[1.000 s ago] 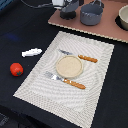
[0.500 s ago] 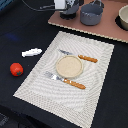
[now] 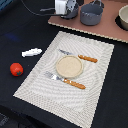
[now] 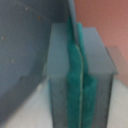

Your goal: Place the pan onto the stove and place the fish and sausage into the pan.

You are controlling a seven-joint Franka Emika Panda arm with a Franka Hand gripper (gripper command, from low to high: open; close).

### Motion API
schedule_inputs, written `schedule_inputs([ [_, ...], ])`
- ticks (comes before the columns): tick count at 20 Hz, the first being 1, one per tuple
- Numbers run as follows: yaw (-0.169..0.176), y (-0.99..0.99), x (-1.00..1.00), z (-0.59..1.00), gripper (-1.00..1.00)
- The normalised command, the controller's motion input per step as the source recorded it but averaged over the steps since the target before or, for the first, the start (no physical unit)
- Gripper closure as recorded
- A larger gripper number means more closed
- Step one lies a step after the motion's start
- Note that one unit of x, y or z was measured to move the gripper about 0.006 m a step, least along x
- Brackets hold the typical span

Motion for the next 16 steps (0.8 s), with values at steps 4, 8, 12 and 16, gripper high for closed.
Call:
schedule_inputs([
  [4, -0.053, 0.26, 0.06, 1.00, -1.00],
  [8, -0.047, -0.08, -0.01, 0.95, -1.00],
  [12, 0.000, -0.76, -0.06, 0.67, -1.00],
  [16, 0.000, -0.98, -0.09, 0.41, -1.00],
])
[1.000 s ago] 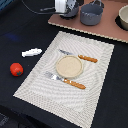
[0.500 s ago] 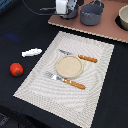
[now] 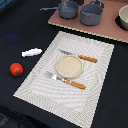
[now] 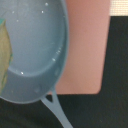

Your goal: Place the pan onto the stove and place the fish and sausage into the pan.

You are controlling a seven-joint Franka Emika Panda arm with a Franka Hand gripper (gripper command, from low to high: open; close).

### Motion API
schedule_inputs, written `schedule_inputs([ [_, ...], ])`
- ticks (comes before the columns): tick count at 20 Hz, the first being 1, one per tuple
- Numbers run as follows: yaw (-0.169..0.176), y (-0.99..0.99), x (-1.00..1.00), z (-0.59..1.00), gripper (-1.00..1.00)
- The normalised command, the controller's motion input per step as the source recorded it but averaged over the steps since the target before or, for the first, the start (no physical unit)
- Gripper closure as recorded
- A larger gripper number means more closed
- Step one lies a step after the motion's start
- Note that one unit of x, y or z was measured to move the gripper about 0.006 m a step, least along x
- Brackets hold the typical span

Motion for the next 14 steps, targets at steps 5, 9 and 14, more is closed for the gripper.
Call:
schedule_inputs([
  [5, 0.000, -0.95, -0.15, 0.10, -1.00],
  [9, 0.000, -0.94, -0.16, 0.00, -1.00],
  [14, 0.000, -0.94, -0.17, -0.01, -1.00],
])
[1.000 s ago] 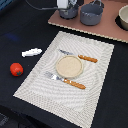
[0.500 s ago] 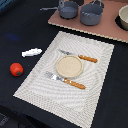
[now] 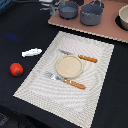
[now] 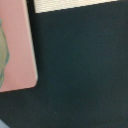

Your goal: Place the pan onto the stove and place the fish and sausage into the pan.

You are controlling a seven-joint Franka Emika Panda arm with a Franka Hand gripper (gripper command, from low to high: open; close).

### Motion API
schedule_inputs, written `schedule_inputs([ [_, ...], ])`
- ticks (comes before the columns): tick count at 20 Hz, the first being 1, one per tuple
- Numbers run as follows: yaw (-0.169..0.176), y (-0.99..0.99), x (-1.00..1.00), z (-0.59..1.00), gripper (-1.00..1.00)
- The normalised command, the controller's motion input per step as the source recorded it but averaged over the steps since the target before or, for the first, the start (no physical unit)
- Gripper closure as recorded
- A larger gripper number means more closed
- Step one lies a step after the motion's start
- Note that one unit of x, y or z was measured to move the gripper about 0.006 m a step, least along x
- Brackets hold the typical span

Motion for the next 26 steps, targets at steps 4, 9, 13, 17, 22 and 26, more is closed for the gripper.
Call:
schedule_inputs([
  [4, 0.001, -0.94, -0.18, -0.02, -1.00],
  [9, 0.035, -0.78, -0.31, -0.35, -1.00],
  [13, 0.086, -0.60, -0.37, -0.54, -1.00],
  [17, 0.121, -0.48, -0.30, -0.47, -1.00],
  [22, 0.119, -0.23, -0.27, -0.45, -1.00],
  [26, 0.144, 0.01, -0.16, -0.38, -1.00],
])
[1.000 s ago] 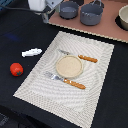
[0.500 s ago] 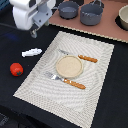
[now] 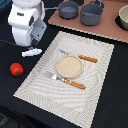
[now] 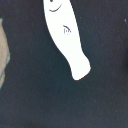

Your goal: Place the pan onto the stove and place the fish and sausage into the pan.

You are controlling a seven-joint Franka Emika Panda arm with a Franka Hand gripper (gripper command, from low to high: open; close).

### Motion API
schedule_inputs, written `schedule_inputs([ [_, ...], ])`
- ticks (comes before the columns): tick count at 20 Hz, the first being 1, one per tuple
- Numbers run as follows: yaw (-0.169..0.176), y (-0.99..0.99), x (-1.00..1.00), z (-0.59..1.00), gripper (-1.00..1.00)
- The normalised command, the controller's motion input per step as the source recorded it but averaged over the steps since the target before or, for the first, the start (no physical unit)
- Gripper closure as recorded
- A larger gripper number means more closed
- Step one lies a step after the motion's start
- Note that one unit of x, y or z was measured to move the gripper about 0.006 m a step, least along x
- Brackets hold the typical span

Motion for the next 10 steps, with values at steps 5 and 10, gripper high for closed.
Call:
schedule_inputs([
  [5, 0.111, 0.12, -0.26, -0.39, -1.00],
  [10, 0.056, 0.00, -0.24, -0.35, -1.00],
])
